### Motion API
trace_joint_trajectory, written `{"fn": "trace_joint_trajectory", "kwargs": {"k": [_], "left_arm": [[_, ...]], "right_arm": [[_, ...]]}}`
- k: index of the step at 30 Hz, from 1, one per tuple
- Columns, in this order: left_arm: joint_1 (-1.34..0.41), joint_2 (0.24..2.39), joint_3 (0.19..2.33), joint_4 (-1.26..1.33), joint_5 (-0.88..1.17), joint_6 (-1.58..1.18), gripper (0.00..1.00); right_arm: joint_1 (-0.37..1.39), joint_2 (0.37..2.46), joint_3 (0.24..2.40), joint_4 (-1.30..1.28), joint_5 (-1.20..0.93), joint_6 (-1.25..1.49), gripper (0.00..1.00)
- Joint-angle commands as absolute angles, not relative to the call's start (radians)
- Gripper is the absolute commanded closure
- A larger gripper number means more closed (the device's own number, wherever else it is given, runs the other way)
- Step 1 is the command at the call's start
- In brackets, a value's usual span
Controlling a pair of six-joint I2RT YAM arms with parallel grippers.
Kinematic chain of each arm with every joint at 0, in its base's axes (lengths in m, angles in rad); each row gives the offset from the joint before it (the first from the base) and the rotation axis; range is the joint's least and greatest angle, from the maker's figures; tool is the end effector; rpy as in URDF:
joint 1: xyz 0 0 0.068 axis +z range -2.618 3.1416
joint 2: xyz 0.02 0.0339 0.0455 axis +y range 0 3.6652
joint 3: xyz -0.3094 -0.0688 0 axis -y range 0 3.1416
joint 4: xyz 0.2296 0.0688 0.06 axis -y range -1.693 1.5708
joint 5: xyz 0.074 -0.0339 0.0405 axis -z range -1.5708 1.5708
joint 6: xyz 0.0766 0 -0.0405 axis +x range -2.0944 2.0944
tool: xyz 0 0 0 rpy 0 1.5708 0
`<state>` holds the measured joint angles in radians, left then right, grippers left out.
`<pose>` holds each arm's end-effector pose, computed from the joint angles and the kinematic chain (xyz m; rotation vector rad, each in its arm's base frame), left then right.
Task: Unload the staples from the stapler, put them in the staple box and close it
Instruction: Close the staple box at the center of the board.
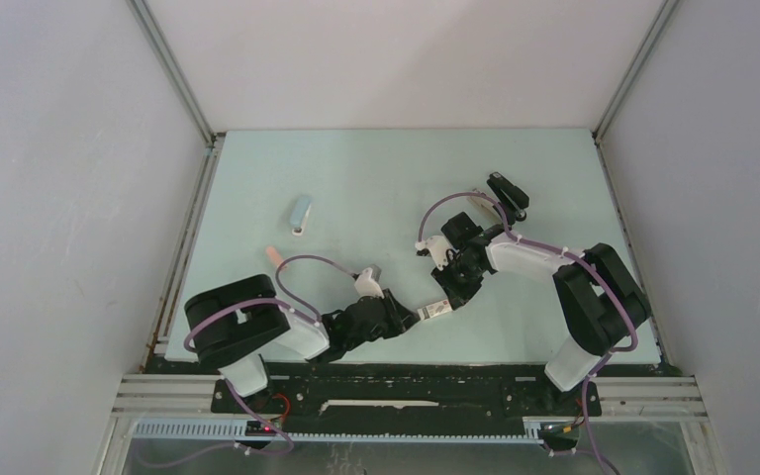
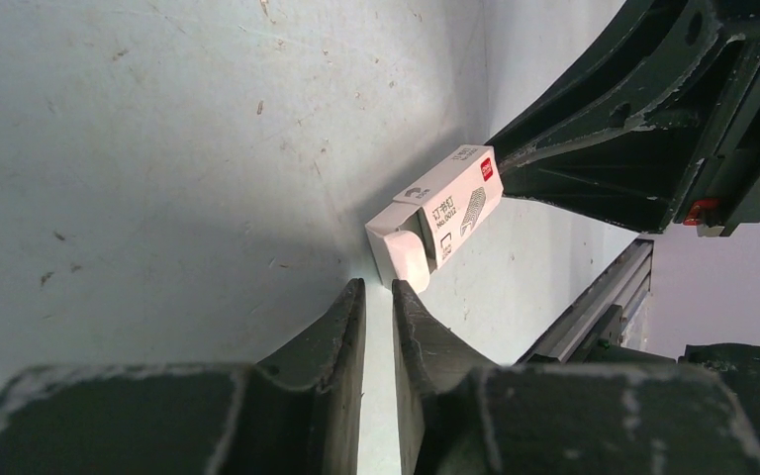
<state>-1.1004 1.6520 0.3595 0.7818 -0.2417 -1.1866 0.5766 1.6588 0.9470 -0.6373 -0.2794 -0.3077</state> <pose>0.1502 -0.2549 0.1451 -0.2593 2.2615 -1.0966 0.2339 0.1773 0.1731 -1.2935 2.6254 0.4514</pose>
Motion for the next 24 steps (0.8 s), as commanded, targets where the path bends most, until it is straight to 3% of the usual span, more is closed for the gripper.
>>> {"fn": "trace_joint_trajectory", "kwargs": {"k": [1,24], "left_arm": [[-1.092,1.668,0.392,0.825,-0.233,-1.183,0.8],[-1.085,1.68,0.41,0.837,-0.218,-1.174,0.8]], "right_arm": [[0.589,1.684,0.963,-0.637,-0.275,-0.302,0.73],[0.594,1.686,0.963,-0.638,-0.279,-0.305,0.73]]}}
